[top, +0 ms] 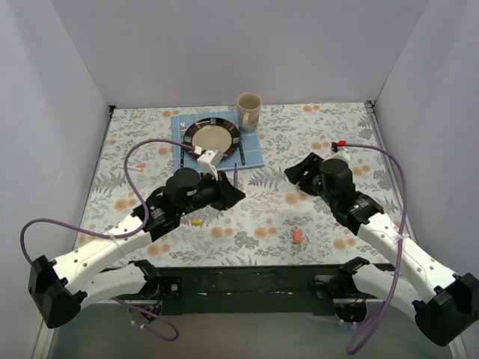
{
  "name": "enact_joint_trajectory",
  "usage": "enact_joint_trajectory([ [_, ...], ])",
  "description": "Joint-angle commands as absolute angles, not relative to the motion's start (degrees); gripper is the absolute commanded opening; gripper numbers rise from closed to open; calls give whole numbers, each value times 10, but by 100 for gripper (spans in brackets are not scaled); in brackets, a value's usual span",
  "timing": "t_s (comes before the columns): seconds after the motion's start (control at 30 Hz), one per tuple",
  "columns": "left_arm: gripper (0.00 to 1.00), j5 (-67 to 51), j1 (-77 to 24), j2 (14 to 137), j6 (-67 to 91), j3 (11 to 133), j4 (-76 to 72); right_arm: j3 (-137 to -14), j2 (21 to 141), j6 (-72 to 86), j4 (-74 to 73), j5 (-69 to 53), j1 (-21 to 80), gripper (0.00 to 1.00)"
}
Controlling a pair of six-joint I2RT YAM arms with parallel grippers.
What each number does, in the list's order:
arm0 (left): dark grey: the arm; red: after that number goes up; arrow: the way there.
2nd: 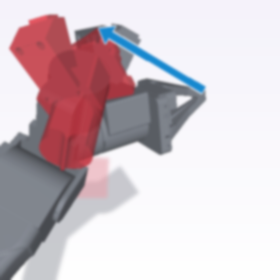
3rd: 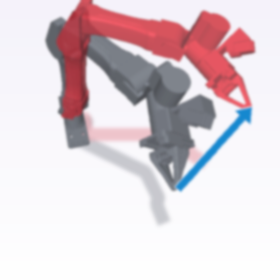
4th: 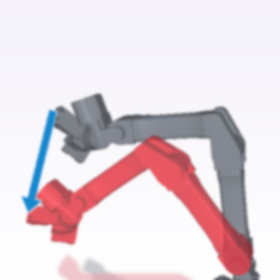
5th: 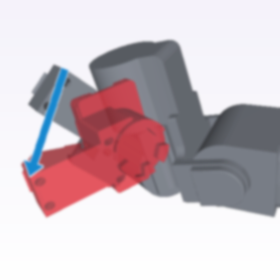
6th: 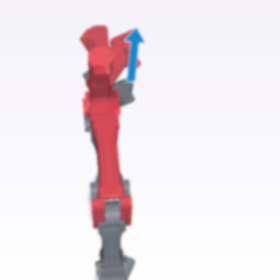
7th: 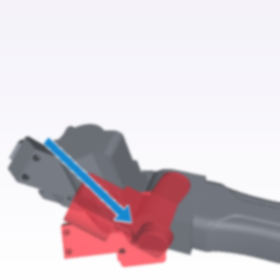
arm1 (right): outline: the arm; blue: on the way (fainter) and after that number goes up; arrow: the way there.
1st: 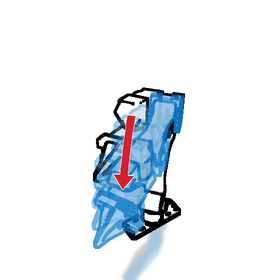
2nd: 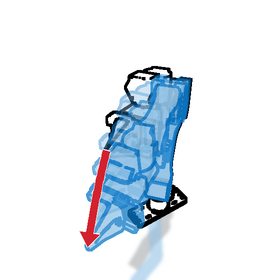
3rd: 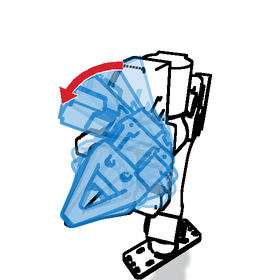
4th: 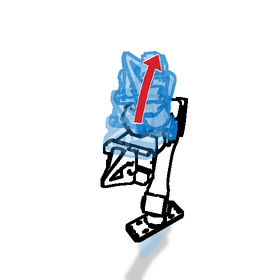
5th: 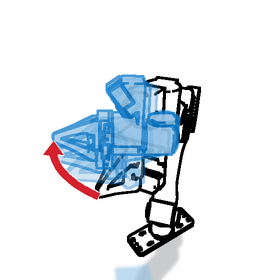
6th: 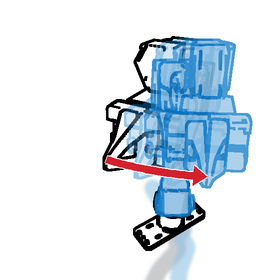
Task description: Insert the pens into the pen caps
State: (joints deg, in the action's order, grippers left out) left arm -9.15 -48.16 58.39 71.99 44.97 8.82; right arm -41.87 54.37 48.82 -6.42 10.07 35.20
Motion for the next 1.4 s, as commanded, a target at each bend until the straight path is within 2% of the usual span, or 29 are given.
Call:
enact_joint_trajectory([
  [0.0, 0, 57, -481, 534, 596, 489, 142, -435, 517, 565, -236, 266, 272, 65],
  [0.03, 0, 68, -481, 530, 585, 486, 141, -430, 519, 539, -211, 255, 261, 66],
  [0.07, 0, 80, -481, 526, 573, 474, 136, -423, 521, 384, -123, 241, 251, 66],
  [0.13, 0, 105, -481, 514, 556, 461, 133, -409, 539, 214, -50, 215, 241, 65],
  [0.17, 0, 106, -481, 509, 555, 454, 130, -409, 547, 69, -22, 204, 238, 66],
  [0.27, 0, 77, -481, 492, 556, 439, 127, -434, 562, -85, -41, 213, 228, 66],
  [0.3, 0, 70, -481, 490, 557, 438, 126, -436, 565, -173, -53, 190, 209, 66],
  [0.33, 0, 63, -481, 487, 559, 437, 122, -438, 566, -212, -71, 111, 197, 66],
  [0.4, 0, 58, -481, 489, 559, 439, 121, -452, 579, -292, -132, 54, 160, 65],
  [0.57, 0, 45, -481, 483, 562, 435, 121, -447, 611, -379, -209, -113, 114, 63],
  [0.8, 0, 54, -481, 474, 560, 432, 120, -431, 673, -419, -246, -140, 90, 50],
  [0.9, 0, 58, -481, 471, 560, 431, 119, -430, 692, -425, -248, -144, 65, 49],
  [1.37, 0, 64, -481, 472, 557, 428, 113, -418, 750, -463, -229, -152, 19, 55],
])
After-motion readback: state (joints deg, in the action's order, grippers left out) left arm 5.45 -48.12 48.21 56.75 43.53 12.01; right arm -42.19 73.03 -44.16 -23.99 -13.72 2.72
